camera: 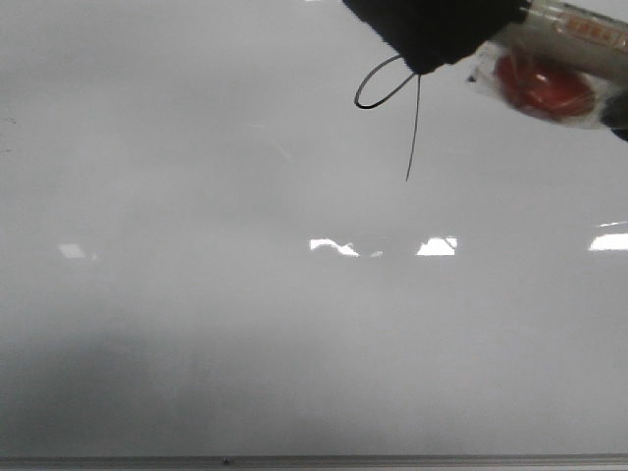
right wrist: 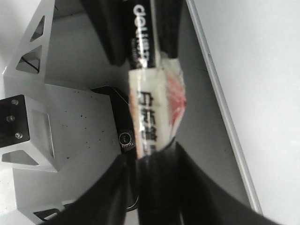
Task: Write number 9 on whiteboard
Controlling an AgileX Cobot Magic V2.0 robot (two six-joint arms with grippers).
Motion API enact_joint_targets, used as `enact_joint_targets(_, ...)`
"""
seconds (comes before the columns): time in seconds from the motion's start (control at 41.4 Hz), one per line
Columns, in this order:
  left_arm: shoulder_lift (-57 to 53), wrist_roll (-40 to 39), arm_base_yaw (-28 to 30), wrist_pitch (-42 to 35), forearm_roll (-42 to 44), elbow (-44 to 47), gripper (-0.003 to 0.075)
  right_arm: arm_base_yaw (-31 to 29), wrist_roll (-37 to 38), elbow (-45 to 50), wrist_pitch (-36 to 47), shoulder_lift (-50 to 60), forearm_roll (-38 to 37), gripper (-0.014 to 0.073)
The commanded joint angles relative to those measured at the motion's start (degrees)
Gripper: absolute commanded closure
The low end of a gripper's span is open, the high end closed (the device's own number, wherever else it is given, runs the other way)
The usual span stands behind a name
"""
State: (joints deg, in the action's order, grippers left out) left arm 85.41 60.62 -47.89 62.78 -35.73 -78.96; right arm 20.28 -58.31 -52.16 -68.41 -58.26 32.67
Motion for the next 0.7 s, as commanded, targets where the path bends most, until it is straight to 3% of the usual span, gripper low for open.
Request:
enact_joint_targets(0.0, -2.1, -3.4, -0.3, -1.5, 0.2, -1.9, 0.0720, -0.3, 0.1, -1.6, 0.8, 0.8, 1.1, 0.0117)
enact_joint_targets(0.145, -3.5, -14.0, -0.3, -2.2, 11.4, -1.9, 0.0720, -2.3, 10.5, -3.2, 1.9, 1.7, -8.3, 0.0086)
enact_joint_targets(0.29, -6.2, -34.4, -0.3, -4.0, 29.2, -1.9, 0.0721, -5.3, 21.2, -3.6, 3.3, 3.3, -17.7, 0.0086)
enact_joint_targets(0.411, -8.8, -48.3, 1.8, -3.1, 42.6, -1.6, 0.0721, -6.7, 23.8, -3.6, 3.6, 3.6, -19.8, 0.0086)
enact_joint_targets(0.58, -15.3, -52.4, 10.8, -6.8, 46.0, 3.2, 0.0721, -6.7, 23.8, -3.6, 4.3, 3.6, -19.8, 0.0086)
enact_joint_targets(0.676, -20.8, -55.1, 21.7, -16.4, 46.1, 9.9, 0.0721, -6.7, 23.8, -3.6, 4.7, 3.6, -19.8, 0.0086)
